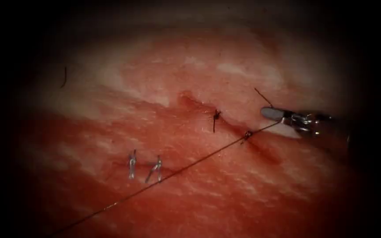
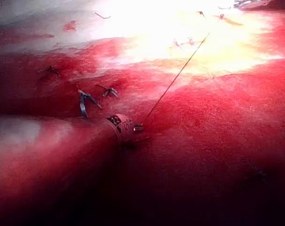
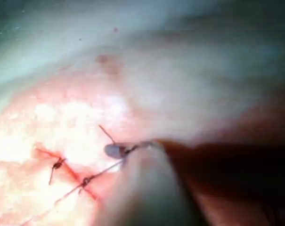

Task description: Wound Closure

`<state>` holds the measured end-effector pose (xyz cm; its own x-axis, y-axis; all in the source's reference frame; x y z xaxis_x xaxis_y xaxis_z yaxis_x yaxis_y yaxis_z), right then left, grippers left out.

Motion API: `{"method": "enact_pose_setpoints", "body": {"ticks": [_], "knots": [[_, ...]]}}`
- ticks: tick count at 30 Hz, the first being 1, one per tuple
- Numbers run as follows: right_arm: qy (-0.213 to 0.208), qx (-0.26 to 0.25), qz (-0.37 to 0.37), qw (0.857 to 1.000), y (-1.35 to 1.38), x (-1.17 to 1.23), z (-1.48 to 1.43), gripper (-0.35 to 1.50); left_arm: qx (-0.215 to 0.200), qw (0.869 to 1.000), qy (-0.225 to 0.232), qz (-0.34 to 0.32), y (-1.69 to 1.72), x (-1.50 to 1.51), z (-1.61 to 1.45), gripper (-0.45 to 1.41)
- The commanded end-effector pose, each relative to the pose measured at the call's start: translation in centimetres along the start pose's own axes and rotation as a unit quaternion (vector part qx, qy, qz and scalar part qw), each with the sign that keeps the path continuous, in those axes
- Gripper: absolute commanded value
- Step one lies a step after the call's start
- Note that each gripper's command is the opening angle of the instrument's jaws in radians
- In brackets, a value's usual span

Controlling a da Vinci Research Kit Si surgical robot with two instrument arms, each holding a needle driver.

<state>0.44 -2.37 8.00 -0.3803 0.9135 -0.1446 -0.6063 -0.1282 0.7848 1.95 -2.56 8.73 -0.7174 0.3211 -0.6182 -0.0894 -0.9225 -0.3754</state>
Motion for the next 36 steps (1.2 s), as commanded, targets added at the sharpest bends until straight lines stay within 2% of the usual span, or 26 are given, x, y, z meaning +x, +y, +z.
{"method": "enact_pose_setpoints", "body": {"ticks": [1, 3, 4, 5, 7, 8, 10, 13, 16, 20, 24, 26, 30, 36], "knots": [[-0.01, 0.013, 0.0, 1.0, -0.03, -0.07, 0.09, -0.35, -0.003, 1.0, 0.001, -0.002, 0.0, 0.03, 0.09, -0.45], [-0.01, 0.03, 0.002, 0.999, -0.09, -0.11, 0.07, -0.35, -0.001, 1.0, 0.008, -0.007, -0.06, 0.11, 0.06, -0.45], [-0.004, 0.035, -0.006, 0.999, -0.11, -0.11, 0.05, -0.11, 0.004, 1.0, 0.019, -0.011, -0.11, 0.17, 0.04, -0.45], [0.003, 0.043, -0.018, 0.999, -0.14, -0.11, 0.03, 0.29, 0.007, 0.999, 0.029, -0.016, -0.15, 0.23, 0.02, -0.45], [0.017, 0.057, -0.035, 0.998, -0.19, -0.08, 0.0, 0.94, 0.018, 0.998, 0.057, -0.015, -0.26, 0.38, -0.01, -0.45], [0.025, 0.069, -0.047, 0.996, -0.21, -0.04, -0.01, 1.18, 0.023, 0.997, 0.071, -0.015, -0.32, 0.45, -0.02, -0.45], [0.04, 0.091, -0.063, 0.993, -0.25, 0.03, -0.02, 1.33, 0.039, 0.994, 0.102, -0.008, -0.45, 0.64, -0.03, -0.45], [0.067, 0.113, -0.083, 0.988, -0.28, 0.12, -0.07, 1.43, 0.06, 0.986, 0.157, -0.005, -0.65, 0.93, -0.03, -0.45], [0.078, 0.114, -0.136, 0.981, -0.29, 0.18, -0.14, 1.46, 0.064, 0.975, 0.213, 0.0, -0.84, 1.24, 0.04, -0.45], [0.083, 0.11, -0.215, 0.967, -0.28, 0.2, -0.26, 1.45, 0.067, 0.964, 0.256, 0.013, -1.1, 1.66, 0.14, -0.45], [0.092, 0.101, -0.316, 0.939, -0.26, 0.2, -0.45, 1.38, 0.068, 0.96, 0.272, 0.021, -1.43, 1.99, 0.25, -0.45], [0.094, 0.079, -0.331, 0.936, -0.23, 0.2, -0.61, 1.38, 0.065, 0.959, 0.275, 0.021, -1.63, 2.13, 0.33, -0.45], [0.092, 0.067, -0.332, 0.936, -0.2, 0.25, -0.77, 1.38, 0.06, 0.958, 0.281, 0.023, -1.78, 2.14, 0.46, -0.45], [0.09, 0.067, -0.336, 0.935, -0.24, 0.28, -0.86, 1.38, 0.059, 0.957, 0.281, 0.027, -1.86, 2.03, 0.5, -0.45]]}}
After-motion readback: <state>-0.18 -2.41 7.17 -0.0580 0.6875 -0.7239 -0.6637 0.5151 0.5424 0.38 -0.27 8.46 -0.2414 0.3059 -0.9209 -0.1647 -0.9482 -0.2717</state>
